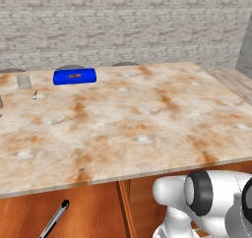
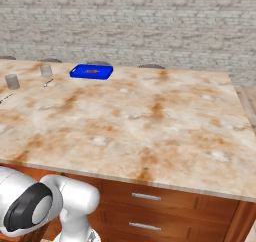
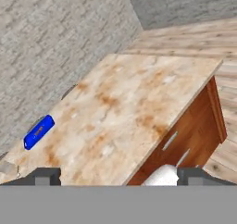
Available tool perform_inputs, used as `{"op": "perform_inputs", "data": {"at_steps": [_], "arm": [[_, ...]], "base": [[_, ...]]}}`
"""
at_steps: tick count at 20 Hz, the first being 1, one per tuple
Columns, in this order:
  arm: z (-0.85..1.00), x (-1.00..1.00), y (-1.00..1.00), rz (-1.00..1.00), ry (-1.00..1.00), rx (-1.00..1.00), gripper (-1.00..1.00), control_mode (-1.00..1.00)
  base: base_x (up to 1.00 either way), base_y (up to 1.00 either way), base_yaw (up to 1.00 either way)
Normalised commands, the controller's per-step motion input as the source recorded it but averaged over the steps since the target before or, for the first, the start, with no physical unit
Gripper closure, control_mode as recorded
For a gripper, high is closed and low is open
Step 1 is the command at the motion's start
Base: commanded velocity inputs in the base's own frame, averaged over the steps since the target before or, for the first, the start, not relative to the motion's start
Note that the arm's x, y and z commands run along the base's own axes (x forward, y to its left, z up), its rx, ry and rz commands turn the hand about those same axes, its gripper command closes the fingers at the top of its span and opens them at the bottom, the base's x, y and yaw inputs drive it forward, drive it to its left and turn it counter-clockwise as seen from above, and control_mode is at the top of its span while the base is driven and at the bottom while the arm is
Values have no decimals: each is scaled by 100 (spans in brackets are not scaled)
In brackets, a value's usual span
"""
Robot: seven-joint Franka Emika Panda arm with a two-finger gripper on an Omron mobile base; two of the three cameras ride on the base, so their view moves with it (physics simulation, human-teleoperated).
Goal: Take the tongs from the drawer on the left and place them on the dining counter next to the tray containing the kebab skewer.
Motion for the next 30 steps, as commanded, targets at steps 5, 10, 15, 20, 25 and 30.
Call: {"op": "perform_inputs", "data": {"at_steps": [5, 10, 15, 20, 25, 30], "arm": [[-9, 41, -5, 0, 39, 0, -100, -100], [-17, 38, 0, 1, 44, -1, -100, -100], [-34, 38, 0, 9, 39, -2, -100, -100], [-67, 42, 0, 17, 12, 0, -100, -100], [-35, 31, 0, 16, 0, 0, -100, -100], [-20, 3, 0, 16, -9, -2, -100, -100]], "base": [[0, 0, 0], [0, 0, 0], [0, 0, 0], [0, 0, 0], [0, 0, 0], [0, 0, 0]]}}
